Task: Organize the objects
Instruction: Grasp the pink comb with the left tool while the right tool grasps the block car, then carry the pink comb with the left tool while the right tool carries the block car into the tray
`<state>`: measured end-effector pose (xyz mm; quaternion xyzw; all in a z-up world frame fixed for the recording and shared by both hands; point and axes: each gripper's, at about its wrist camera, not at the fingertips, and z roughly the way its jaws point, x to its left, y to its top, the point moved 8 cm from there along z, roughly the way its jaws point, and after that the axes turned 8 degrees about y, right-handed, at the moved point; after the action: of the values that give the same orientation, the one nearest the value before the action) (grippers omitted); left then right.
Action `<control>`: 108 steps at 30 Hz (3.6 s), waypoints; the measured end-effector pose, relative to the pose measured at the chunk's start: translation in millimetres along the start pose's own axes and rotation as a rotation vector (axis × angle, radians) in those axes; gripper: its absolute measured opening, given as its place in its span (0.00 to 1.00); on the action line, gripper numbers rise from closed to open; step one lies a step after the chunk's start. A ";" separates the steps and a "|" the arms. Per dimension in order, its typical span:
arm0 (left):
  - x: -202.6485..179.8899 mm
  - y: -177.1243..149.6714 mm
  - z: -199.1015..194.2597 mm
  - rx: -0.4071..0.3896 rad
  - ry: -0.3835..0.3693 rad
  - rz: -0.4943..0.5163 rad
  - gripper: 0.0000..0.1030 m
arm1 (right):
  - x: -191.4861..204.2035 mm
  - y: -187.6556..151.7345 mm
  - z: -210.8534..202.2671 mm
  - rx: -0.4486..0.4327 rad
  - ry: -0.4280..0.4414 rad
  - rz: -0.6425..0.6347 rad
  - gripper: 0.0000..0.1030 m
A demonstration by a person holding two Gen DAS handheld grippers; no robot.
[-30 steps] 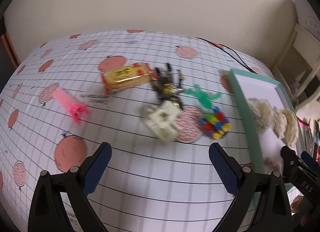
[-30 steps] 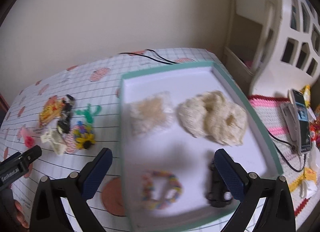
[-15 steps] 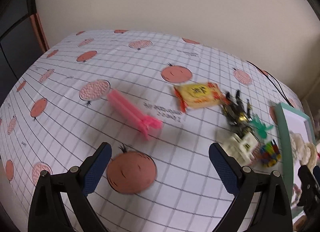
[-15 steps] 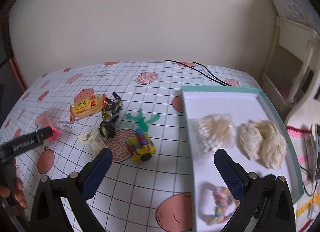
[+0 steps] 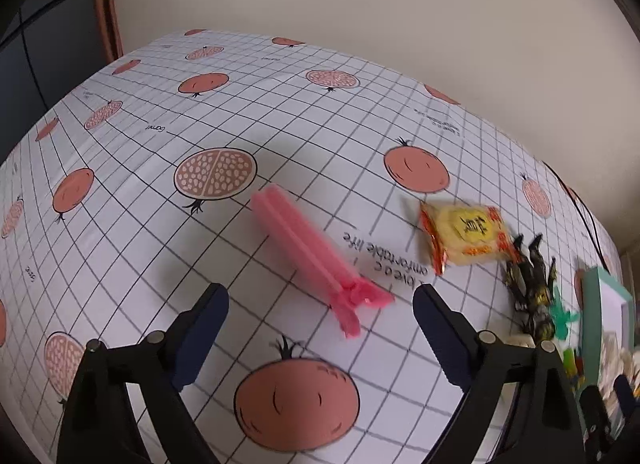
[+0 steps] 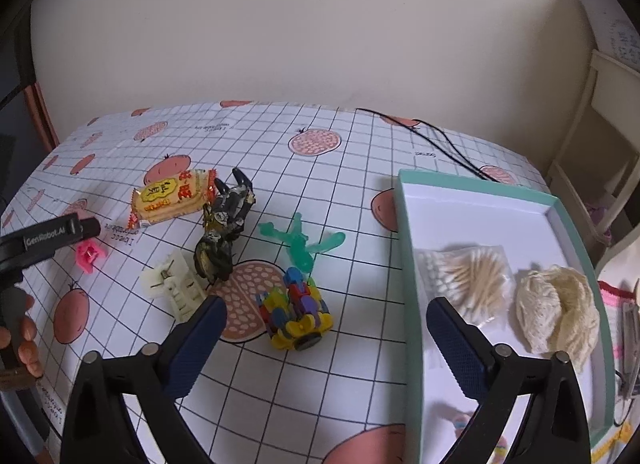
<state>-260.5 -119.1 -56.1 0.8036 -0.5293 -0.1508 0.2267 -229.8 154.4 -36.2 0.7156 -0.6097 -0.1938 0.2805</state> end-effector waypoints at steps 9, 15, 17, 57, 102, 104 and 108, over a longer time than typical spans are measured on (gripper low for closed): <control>-10.3 10.8 18.7 -0.026 0.032 0.049 0.91 | 2.6 -11.0 25.9 0.047 0.001 -0.016 0.93; -16.7 13.6 28.2 -0.036 0.050 0.088 0.80 | 5.0 -12.4 32.3 0.050 0.003 -0.020 0.83; -16.7 12.3 31.8 -0.026 0.046 0.080 0.74 | 5.5 -13.3 34.0 0.054 -0.001 -0.022 0.78; -64.1 -25.4 -28.9 -0.038 -0.077 0.056 0.27 | -9.6 -1.6 -32.6 -0.024 0.021 0.028 0.39; -249.1 -117.0 -141.2 -0.085 -0.468 0.440 0.27 | -168.3 -40.4 -83.6 -0.047 -0.123 0.275 0.39; -254.6 -121.7 -146.4 -0.083 -0.493 0.466 0.27 | -172.3 -40.9 -85.4 -0.048 -0.125 0.279 0.39; -263.8 -128.8 -152.5 -0.082 -0.517 0.496 0.27 | -178.4 -42.8 -86.9 -0.050 -0.129 0.291 0.39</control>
<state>-190.2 197.9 6.9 0.5764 -0.7413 -0.3106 0.1474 -175.7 348.0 -8.2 0.5987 -0.7187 -0.2117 0.2834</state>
